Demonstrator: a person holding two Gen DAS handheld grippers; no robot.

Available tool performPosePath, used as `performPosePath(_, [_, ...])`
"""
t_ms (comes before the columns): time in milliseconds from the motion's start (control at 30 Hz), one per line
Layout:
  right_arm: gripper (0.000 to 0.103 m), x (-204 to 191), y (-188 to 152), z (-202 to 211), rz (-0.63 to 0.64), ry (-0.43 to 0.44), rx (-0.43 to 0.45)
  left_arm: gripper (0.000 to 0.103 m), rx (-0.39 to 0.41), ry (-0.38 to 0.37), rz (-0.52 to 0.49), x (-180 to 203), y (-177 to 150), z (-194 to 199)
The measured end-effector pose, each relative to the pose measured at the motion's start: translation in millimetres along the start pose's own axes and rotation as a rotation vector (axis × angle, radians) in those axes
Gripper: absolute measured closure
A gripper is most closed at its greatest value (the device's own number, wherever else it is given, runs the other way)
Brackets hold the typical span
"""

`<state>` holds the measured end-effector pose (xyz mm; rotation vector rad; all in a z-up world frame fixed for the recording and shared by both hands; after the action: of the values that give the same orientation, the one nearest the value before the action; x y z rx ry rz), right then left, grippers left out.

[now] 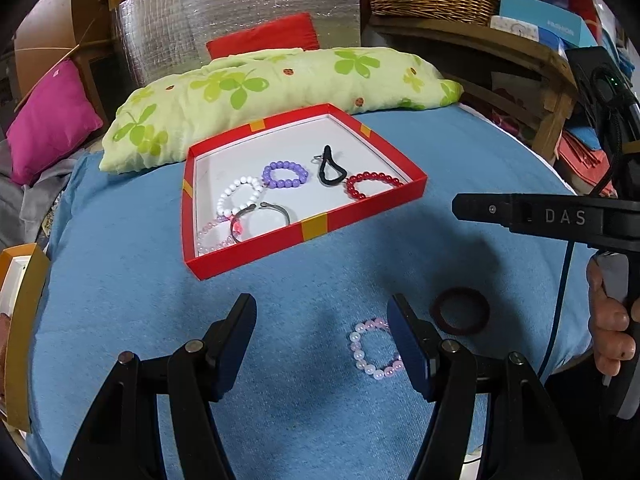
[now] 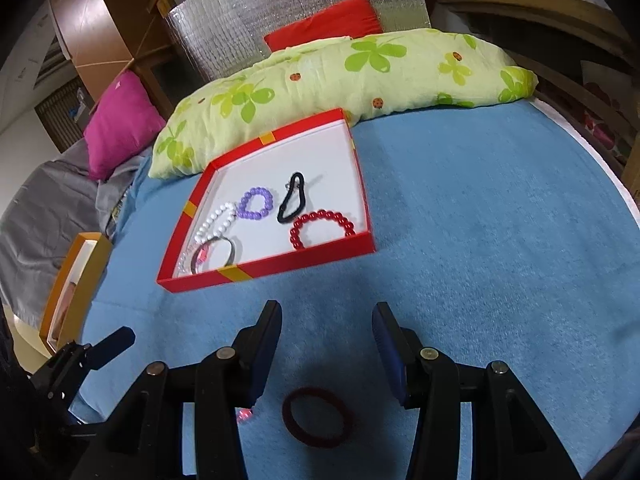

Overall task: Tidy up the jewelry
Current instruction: 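Lift both open grippers out of the red box, then grasp the dark red hair tie with the right gripper while the left gripper grasps the pink-white beaded bracelet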

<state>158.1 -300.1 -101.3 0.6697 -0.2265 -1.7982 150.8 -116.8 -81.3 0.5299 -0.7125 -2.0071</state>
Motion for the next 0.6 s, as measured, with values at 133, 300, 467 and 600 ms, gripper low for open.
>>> performPosePath(133, [0.053,4.3,-5.6,2.0,0.011,-0.009,-0.012,0.034,-0.006,0.007,-0.006,1.7,-2.0,-1.4])
performPosePath(300, [0.053,15.3,-14.9,5.9,0.001,-0.016,-0.028,0.034,-0.026,0.02,-0.019,0.4,-7.2,-6.6])
performPosePath(467, [0.053,25.0,-29.2,7.8,0.004,-0.001,-0.067,0.034,-0.085,0.04,-0.012,-13.4,-20.3,-18.3])
performPosePath(600, [0.053,28.7,-43.2,3.7,0.022,0.018,-0.113,0.034,-0.122,0.01,-0.008,-18.9,-33.5,-21.6])
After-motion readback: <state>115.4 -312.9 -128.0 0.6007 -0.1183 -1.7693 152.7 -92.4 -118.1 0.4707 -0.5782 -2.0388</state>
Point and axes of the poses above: each gripper's, at about its wrist camera, not at the fingertips, and z roughly against the way its jaws point, x to its right, y to its top, the point moved 1 cm from there along -z, roughly the way its jaws point, and after that the axes turned 1 degree about y, right-handed, at the moved point
